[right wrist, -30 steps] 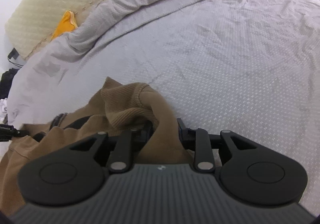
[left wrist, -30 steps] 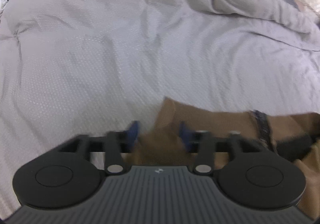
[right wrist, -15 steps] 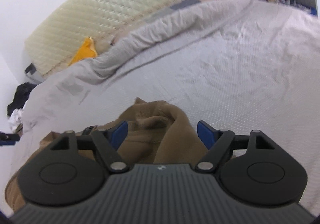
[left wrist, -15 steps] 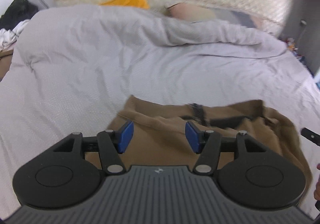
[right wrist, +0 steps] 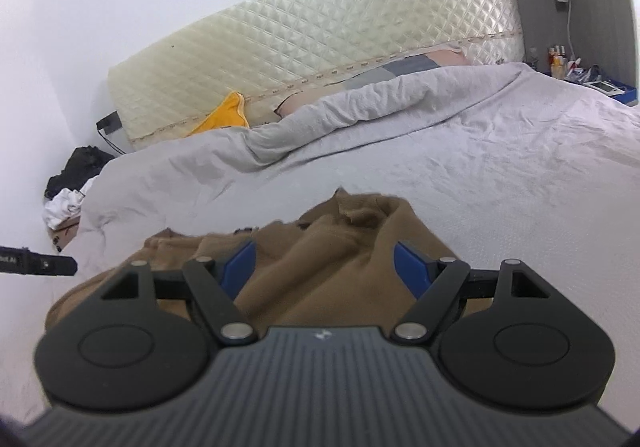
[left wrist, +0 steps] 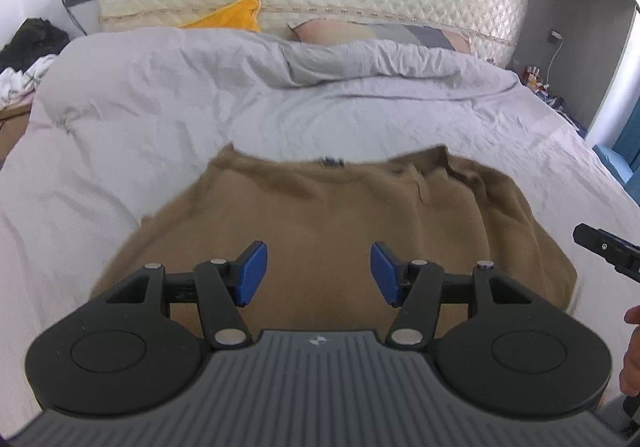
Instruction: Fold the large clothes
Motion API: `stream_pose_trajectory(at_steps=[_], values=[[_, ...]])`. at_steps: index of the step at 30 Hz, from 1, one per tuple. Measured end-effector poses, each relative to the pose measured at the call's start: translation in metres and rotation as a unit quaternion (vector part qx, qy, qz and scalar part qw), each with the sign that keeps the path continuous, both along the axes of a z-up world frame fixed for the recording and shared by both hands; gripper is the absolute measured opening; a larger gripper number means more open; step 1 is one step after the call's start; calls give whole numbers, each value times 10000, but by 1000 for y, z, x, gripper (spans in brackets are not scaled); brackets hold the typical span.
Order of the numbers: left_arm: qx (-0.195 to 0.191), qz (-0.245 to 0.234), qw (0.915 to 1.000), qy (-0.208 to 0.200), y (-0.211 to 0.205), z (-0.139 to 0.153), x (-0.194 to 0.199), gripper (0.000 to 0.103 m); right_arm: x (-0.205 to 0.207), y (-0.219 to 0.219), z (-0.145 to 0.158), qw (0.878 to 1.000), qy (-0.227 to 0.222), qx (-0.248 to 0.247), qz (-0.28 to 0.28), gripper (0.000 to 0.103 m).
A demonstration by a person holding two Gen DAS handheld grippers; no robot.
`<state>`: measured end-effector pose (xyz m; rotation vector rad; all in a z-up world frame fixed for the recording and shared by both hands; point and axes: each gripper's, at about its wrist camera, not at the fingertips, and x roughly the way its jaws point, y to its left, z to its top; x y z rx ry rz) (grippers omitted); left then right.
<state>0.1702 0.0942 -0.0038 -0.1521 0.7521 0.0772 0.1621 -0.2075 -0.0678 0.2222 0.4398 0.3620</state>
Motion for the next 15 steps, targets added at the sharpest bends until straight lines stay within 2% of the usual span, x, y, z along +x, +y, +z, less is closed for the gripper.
stream_pose_trajectory(at_steps=[6, 11, 15], values=[[255, -134, 9994, -168, -15, -17, -50, 63, -36, 3, -19, 9996, 245, -82, 61, 78], [-197, 443, 9983, -310, 3, -29, -67, 63, -41, 7, -24, 9989, 414, 27, 207, 78], [-873, 1043, 9906, -136, 32, -44, -62, 66, -35, 6, -32, 9978, 641, 112, 129, 78]])
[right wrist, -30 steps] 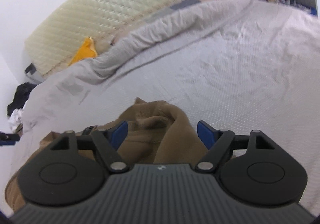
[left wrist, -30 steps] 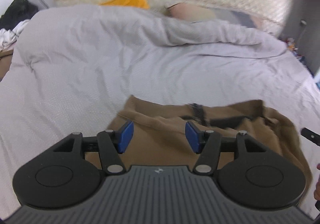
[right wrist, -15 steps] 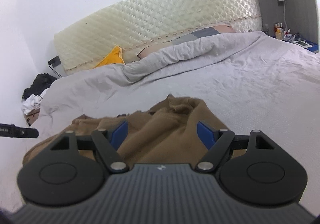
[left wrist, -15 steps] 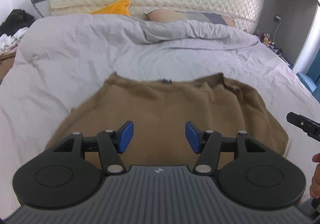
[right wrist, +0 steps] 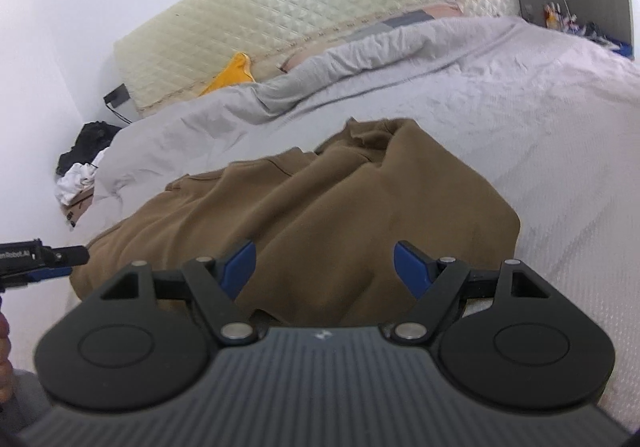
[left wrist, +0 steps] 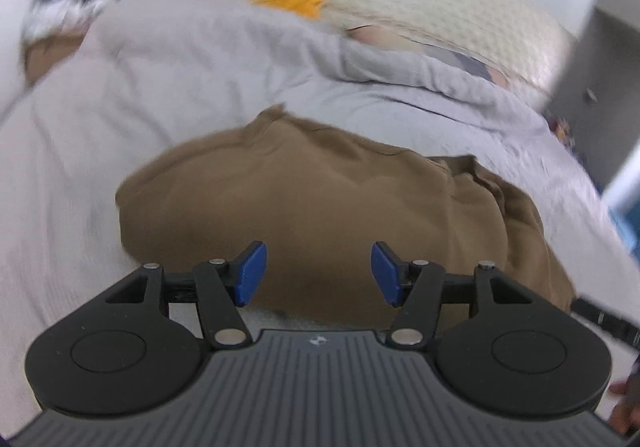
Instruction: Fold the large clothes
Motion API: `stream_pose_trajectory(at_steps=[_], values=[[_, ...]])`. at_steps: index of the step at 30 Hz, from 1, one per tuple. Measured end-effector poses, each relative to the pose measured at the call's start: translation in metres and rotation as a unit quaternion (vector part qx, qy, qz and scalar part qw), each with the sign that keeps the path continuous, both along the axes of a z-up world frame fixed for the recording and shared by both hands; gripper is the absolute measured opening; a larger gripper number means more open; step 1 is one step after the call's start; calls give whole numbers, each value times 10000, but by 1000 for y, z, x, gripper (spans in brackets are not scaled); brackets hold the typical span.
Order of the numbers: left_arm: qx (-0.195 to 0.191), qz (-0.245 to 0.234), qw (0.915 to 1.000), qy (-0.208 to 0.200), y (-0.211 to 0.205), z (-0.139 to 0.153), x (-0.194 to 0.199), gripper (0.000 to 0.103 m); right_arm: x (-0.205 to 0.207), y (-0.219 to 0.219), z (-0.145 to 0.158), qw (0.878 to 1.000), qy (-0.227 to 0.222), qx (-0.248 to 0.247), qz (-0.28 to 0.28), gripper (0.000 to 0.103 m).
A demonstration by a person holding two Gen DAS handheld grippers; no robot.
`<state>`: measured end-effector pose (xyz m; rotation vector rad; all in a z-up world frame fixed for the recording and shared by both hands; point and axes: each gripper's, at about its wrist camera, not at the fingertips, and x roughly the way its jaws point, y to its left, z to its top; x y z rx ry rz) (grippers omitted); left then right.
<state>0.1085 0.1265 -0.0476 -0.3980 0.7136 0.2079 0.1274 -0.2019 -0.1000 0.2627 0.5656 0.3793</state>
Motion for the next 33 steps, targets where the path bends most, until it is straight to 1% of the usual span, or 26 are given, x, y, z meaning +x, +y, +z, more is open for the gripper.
stream_pose_trajectory(at_steps=[3, 5, 7, 9, 12, 13, 15, 18, 19, 20, 21, 24, 28, 29, 30, 32, 33], values=[[-534, 263, 9981, 174, 23, -12, 7, 74, 7, -4, -8, 9995, 236, 187, 2, 78], [-627, 478, 9964, 305, 32, -20, 8, 80, 10, -6, -13, 9990, 360, 262, -13, 78], [-746, 735, 9936, 418, 42, -28, 10, 93, 15, -6, -19, 9983, 506, 299, -41, 78], [-1088, 1009, 9879, 461, 55, -36, 11, 97, 20, -8, -25, 9971, 662, 364, -48, 78], [-1637, 1454, 9746, 460, 75, -51, 13, 100, 27, -11, -32, 9950, 864, 485, -85, 78], [-1833, 1588, 9689, 500, 81, -56, 16, 100, 28, -12, -34, 9945, 907, 519, -107, 78], [-2338, 1738, 9555, 467, 92, -69, 21, 100, 31, -15, -37, 9929, 1005, 618, -158, 78], [-3166, 1975, 9267, 451, 105, -91, 32, 103, 35, -17, -40, 9902, 1140, 785, -181, 78], [-3368, 2066, 9176, 444, 109, -97, 35, 103, 36, -17, -42, 9895, 1178, 824, -174, 78], [-3461, 2122, 9129, 418, 112, -102, 38, 103, 37, -17, -43, 9887, 1216, 859, -155, 78], [-3519, 2151, 9102, 376, 114, -104, 41, 103, 38, -16, -45, 9880, 1252, 887, -143, 78], [-3605, 2095, 9087, 221, 116, -108, 45, 103, 42, -16, -49, 9859, 1364, 964, -119, 78], [-3674, 1950, 9094, -52, 116, -111, 42, 101, 46, -21, -54, 9800, 1499, 1291, -208, 79], [-3669, 1907, 9105, -113, 115, -110, 41, 100, 46, -24, -55, 9776, 1538, 1411, -252, 79], [-3605, 1845, 9142, -173, 114, -107, 40, 96, 46, -28, -56, 9742, 1577, 1584, -301, 79], [-3514, 1779, 9188, -242, 112, -105, 37, 92, 44, -35, -59, 9686, 1624, 1842, -395, 79], [-3453, 1746, 9217, -266, 111, -103, 36, 88, 44, -37, -60, 9663, 1635, 1940, -433, 80]])
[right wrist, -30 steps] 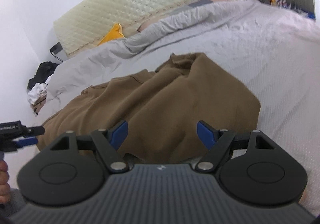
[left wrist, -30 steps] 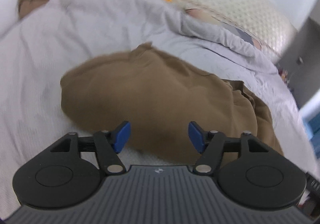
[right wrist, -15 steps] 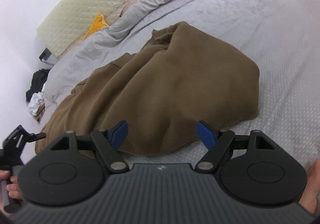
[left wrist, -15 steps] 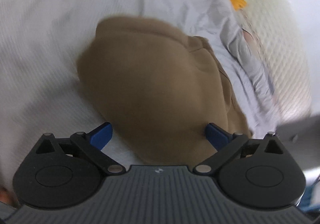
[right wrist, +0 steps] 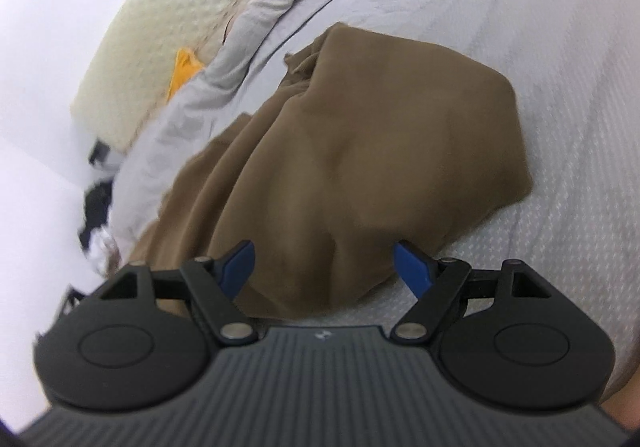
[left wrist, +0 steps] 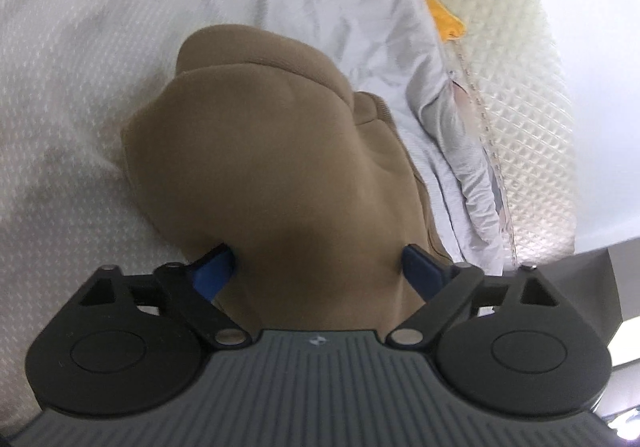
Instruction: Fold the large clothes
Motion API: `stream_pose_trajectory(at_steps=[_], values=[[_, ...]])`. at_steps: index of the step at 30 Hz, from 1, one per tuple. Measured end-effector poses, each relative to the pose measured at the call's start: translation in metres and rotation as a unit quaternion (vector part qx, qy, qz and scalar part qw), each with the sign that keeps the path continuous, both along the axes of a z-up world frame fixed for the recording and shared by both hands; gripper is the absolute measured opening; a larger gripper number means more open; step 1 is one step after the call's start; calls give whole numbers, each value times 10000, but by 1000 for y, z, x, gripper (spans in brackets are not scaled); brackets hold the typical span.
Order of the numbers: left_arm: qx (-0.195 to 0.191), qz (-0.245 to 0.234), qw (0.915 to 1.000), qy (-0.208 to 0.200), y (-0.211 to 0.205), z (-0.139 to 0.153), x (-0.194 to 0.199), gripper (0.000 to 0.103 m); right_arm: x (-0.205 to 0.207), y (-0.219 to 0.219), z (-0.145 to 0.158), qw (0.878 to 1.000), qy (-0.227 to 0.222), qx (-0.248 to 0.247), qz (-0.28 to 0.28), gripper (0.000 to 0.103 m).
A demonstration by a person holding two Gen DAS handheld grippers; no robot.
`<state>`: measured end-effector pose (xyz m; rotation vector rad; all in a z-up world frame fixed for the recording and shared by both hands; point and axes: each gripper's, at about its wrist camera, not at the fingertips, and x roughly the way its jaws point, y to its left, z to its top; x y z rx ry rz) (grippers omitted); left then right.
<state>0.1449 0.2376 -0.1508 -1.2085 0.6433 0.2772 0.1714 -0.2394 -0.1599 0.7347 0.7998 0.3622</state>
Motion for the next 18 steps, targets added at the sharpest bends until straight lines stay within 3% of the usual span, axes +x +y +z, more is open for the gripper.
stream_pose_trajectory(at_steps=[4, 5, 10, 13, 18], values=[[94, 18, 9999, 63, 0, 0, 1, 80, -3, -9, -2, 9992, 56, 299, -265, 86], [99, 24, 9999, 70, 1, -1, 0, 79, -4, -10, -4, 9986, 91, 406, -314, 95], [324, 29, 9994, 70, -3, 0, -2, 71, 0, -22, -18, 9933, 485, 902, -539, 94], [318, 41, 9995, 39, -2, -2, -3, 71, 1, -32, -34, 9826, 815, 1397, -911, 94], [310, 50, 9995, 8, -3, -2, -8, 73, 14, -48, -68, 9504, 1372, 2280, -1608, 94]])
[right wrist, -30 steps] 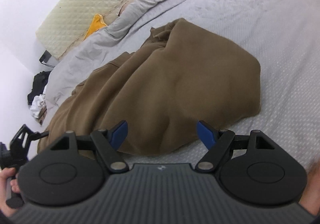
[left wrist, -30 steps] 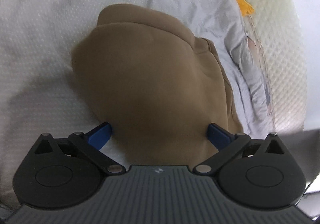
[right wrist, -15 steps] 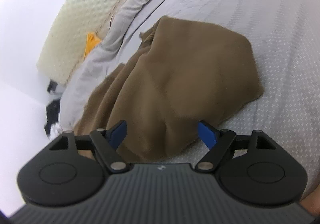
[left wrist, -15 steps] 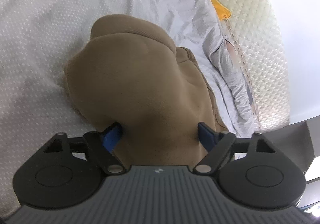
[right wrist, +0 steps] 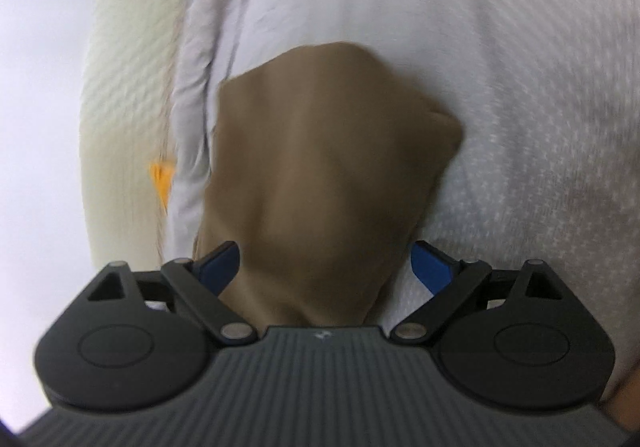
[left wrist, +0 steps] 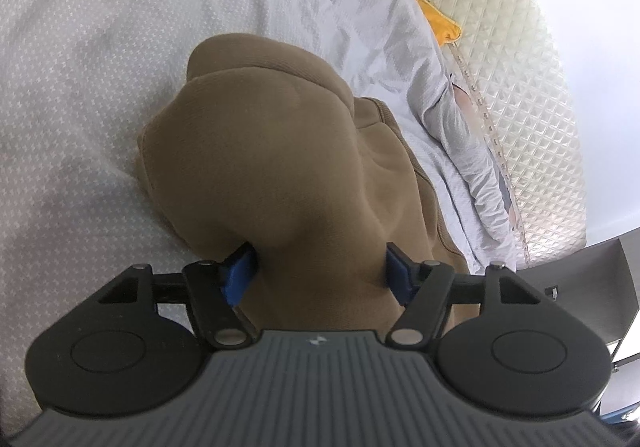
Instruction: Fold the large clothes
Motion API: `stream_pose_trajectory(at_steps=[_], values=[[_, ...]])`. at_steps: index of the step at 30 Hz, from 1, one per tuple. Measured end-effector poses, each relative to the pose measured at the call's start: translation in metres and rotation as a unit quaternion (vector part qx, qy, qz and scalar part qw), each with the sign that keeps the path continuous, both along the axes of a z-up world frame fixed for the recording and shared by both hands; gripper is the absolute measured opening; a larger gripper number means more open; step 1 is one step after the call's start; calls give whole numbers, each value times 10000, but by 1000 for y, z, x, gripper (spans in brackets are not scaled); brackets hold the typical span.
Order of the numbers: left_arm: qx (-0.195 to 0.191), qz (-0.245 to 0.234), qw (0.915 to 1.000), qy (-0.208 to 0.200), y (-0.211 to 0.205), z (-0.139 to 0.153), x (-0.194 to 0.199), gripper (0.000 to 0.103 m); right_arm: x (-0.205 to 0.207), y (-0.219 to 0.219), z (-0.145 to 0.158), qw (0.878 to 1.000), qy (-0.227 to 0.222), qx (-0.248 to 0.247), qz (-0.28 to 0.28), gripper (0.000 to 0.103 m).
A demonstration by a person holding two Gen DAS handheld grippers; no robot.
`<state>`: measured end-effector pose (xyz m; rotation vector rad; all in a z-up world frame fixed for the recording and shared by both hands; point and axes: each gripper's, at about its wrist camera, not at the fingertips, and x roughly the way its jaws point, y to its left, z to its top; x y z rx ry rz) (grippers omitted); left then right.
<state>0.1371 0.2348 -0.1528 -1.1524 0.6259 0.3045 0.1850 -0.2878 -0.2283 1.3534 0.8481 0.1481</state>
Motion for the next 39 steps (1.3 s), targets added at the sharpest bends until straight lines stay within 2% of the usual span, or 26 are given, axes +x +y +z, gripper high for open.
stream_pose_trajectory(at_steps=[5, 9, 11, 16, 24, 27, 33, 39], values=[[-142, 54, 9999, -9, 1, -2, -3, 78, 22, 2, -11, 9991, 208, 122, -348, 96], [-418, 215, 9989, -44, 7, -6, -7, 87, 33, 4, -15, 9978, 327, 117, -572, 97], [-425, 358, 9985, 4, 10, -7, -11, 94, 35, 3, -16, 9971, 381, 113, -654, 97], [-457, 582, 9972, 48, 12, -9, -21, 98, 48, 9, -15, 9968, 363, 60, -711, 97], [-230, 840, 9960, 198, 4, -4, -35, 100, 31, 9, -15, 9970, 261, 42, -722, 96], [-13, 896, 9956, 285, -2, 3, -42, 100, 29, 9, -15, 9970, 262, 45, -732, 96], [-147, 1030, 9939, 359, -3, 0, -51, 102, 26, 10, -16, 9968, 271, 57, -747, 94], [-492, 1325, 9894, 326, 8, -14, -47, 103, 22, 6, -18, 9966, 262, 111, -777, 94]])
